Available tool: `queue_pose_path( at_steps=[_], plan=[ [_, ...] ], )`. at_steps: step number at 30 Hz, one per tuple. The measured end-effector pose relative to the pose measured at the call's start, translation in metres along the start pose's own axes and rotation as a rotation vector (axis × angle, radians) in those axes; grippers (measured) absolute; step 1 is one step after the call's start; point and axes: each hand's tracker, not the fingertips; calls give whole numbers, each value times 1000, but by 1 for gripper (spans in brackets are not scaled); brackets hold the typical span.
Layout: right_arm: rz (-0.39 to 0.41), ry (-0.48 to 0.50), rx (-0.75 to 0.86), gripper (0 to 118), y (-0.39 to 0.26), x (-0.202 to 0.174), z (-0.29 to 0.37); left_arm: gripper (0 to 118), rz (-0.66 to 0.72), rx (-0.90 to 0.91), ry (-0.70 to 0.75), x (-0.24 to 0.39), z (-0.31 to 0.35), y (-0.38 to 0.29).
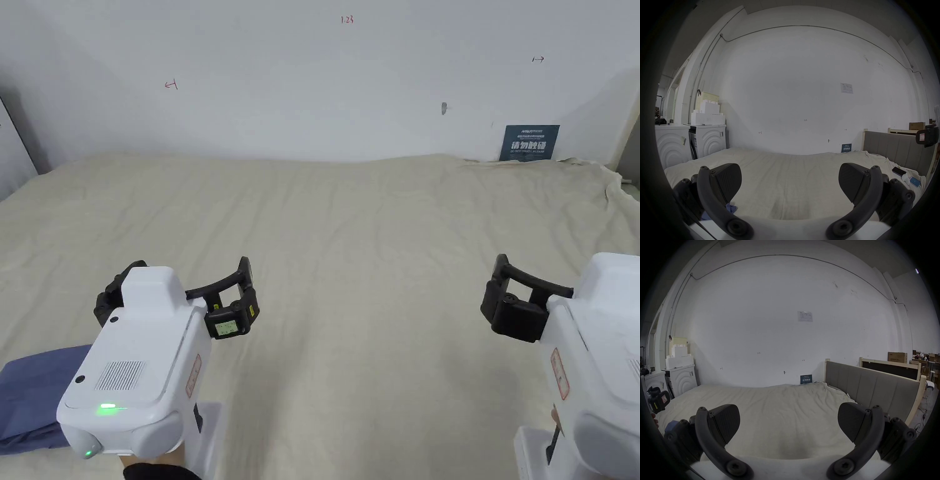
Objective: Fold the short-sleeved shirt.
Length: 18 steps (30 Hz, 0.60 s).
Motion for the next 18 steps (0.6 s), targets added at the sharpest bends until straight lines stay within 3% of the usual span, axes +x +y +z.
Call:
queue_pose_path(
  at_steps=[18],
  plan=[
    [16, 11, 27, 118, -4, 3, -2, 118, -9, 3, -3, 2, 1, -1]
  ],
)
